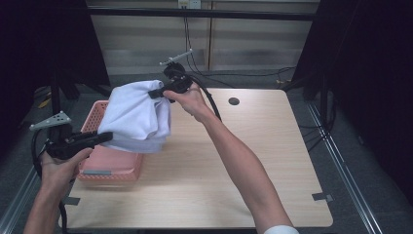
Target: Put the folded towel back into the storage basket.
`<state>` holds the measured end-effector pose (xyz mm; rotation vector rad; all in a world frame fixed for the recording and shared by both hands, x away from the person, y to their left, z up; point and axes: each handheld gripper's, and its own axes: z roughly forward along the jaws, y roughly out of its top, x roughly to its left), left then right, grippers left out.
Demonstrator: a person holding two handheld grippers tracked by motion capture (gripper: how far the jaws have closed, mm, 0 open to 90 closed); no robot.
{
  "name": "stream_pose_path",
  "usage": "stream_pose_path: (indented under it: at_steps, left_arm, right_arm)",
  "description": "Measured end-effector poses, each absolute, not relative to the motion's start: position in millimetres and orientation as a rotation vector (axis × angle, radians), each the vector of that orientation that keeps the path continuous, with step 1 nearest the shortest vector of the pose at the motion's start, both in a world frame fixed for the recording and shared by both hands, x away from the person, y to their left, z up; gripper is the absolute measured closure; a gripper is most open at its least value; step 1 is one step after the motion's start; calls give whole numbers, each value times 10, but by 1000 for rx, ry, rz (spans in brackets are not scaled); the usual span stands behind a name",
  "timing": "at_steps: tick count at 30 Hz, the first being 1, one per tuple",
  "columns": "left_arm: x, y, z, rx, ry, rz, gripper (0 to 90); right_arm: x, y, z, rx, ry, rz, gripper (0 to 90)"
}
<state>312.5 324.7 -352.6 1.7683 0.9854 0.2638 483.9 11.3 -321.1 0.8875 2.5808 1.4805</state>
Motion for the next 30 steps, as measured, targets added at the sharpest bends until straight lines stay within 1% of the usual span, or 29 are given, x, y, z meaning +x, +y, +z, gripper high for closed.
stream_pose_path:
  at_steps: [6,18,24,30]
  left_arm:
    - [3095,3488,-3578,1728,1034,276,739]
    - [2973,3885,-3651,1723,1121,304,739]
    - [2972,4033,-3733,1714,1173,307,739]
    - [2984,4163,-3897,1707,1229,282,739]
  right_arm:
    - [4887,401,-3217,873,2599,1469,697]
    - [4863,871,-3338,861,2644,1457,699]
    - [4828,1047,-3494,890,2647,1447,699]
    - [4828,1170,-3712,918,2659,1446,699]
